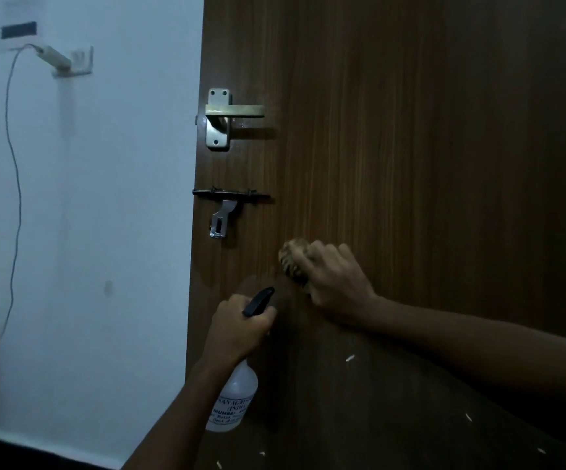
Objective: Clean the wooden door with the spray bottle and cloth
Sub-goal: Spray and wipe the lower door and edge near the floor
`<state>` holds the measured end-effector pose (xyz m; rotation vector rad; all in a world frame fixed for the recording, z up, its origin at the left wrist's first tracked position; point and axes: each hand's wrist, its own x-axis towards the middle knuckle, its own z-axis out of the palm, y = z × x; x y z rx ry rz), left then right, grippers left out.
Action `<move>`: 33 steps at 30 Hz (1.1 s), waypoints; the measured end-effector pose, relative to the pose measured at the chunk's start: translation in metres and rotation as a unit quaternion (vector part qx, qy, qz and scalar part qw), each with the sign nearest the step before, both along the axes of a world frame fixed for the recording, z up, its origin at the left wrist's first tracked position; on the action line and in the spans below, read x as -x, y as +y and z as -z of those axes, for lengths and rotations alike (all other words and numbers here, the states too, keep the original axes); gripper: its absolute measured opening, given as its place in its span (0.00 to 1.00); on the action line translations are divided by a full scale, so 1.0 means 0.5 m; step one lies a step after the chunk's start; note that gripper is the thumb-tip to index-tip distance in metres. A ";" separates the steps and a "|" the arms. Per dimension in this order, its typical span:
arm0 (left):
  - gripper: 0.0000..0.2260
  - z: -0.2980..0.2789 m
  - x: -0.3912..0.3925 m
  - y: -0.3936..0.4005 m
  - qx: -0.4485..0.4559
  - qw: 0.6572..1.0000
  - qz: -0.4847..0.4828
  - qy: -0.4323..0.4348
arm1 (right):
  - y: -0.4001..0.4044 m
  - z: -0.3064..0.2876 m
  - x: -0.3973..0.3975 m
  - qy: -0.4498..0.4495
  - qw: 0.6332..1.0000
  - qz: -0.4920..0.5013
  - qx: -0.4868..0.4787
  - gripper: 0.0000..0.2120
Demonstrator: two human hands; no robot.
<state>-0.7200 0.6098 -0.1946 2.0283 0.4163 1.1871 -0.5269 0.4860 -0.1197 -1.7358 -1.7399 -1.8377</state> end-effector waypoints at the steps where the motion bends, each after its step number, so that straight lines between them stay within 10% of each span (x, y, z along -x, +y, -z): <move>1: 0.14 -0.002 0.004 0.005 -0.002 1.000 -0.003 -0.003 | 0.011 0.022 0.001 -0.061 0.996 -0.005 0.065 0.34; 5: 0.14 -0.016 0.027 0.013 -0.019 1.000 -0.010 -0.018 | 0.021 -0.032 0.004 -0.310 0.927 0.022 0.208 0.31; 10: 0.15 -0.020 0.049 0.029 -0.021 0.999 -0.032 -0.029 | 0.060 -0.023 0.056 0.018 0.997 0.000 -0.069 0.32; 15: 0.14 -0.029 0.074 0.030 -0.027 0.999 -0.017 -0.041 | 0.078 0.014 0.060 -0.206 0.956 -0.013 0.208 0.31; 20: 0.13 -0.018 0.099 0.047 -0.016 0.998 -0.045 -0.035 | 0.106 0.008 0.097 0.086 0.992 0.011 -0.089 0.32; 25: 0.16 -0.015 0.137 0.054 -0.030 0.998 -0.057 -0.012 | 0.135 0.008 0.096 -0.273 0.935 -0.042 0.222 0.31; 30: 0.17 -0.005 0.152 0.066 -0.012 0.997 -0.075 -0.002 | 0.158 0.033 0.129 0.060 0.996 -0.009 -0.062 0.33; 33: 0.21 0.000 0.154 0.065 -0.007 0.997 -0.076 0.008 | 0.185 0.048 0.133 -0.104 0.982 -0.079 0.133 0.27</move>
